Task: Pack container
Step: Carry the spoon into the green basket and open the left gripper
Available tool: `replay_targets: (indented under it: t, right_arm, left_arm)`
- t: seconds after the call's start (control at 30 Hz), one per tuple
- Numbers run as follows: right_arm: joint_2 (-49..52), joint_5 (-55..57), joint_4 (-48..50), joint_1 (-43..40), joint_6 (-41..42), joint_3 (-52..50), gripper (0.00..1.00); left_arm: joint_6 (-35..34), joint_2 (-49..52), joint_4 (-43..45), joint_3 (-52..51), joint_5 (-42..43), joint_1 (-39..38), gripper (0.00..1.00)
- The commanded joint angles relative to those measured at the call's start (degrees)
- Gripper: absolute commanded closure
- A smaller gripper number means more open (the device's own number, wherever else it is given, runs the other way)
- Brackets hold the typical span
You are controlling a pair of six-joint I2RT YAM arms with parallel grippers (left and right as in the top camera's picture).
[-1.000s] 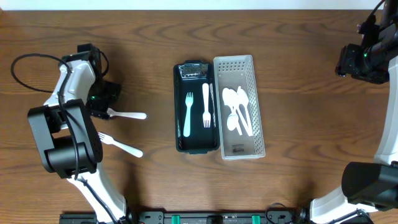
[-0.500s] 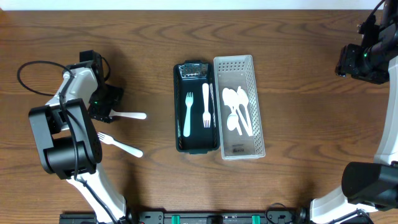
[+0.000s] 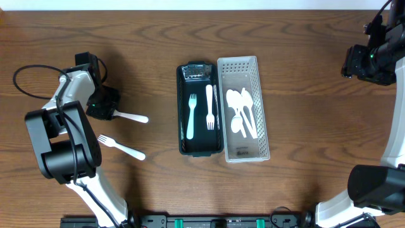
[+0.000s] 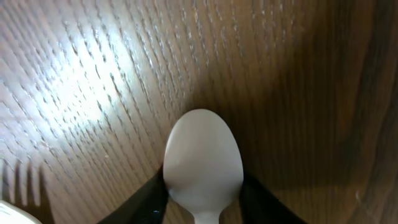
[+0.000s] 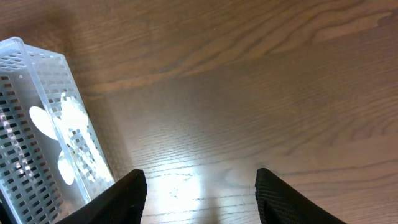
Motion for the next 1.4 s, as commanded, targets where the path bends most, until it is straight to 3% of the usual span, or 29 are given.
replay_targets:
  t: [0.0, 0.1, 0.2, 0.37, 0.67, 0.97, 1.2, 1.37]
  right_arm:
    - [-0.15, 0.17, 0.11, -0.46, -0.70, 0.68, 0.41]
    - [-0.15, 0.17, 0.15, -0.46, -0.68, 0.68, 0.41]
    - [-0.15, 0.17, 0.17, -0.46, -0.68, 0.68, 0.41]
    - [-0.15, 0.17, 0.20, -0.46, -0.68, 0.68, 0.41]
    - [-0.15, -0.15, 1.05, -0.46, -0.68, 0.68, 0.41]
    - [-0.15, -0.28, 1.42, -0.46, -0.68, 0.68, 0.41]
    - [-0.15, -0.28, 1.36, -0.46, -0.68, 0.68, 0.41]
    - [-0.15, -0.28, 0.63, -0.46, -0.68, 0.68, 0.41]
  left_arm:
    - [0.70, 0.44, -0.33, -1.42, -1.38, 0.72, 0.63]
    - [1.53, 0.44, 0.42, -1.42, -1.46, 0.72, 0.64]
    - [2.58, 0.44, 2.03, -1.40, -1.57, 0.72, 0.79]
    - [7.93, 0.00, 1.86, 0.90, -1.49, 0.44, 0.93]
    - [18.27, -11.58, -1.77, 8.55, -1.46, -6.82, 0.94]
    - [23.43, -24.59, -2.89, 12.87, 0.57, -24.15, 0.94]
    - [32.33, -21.40, -3.19, 12.85, 0.52, -37.20, 0.94]
    - [36.48, -13.38, -5.01, 12.85, 0.57, -40.68, 0.94]
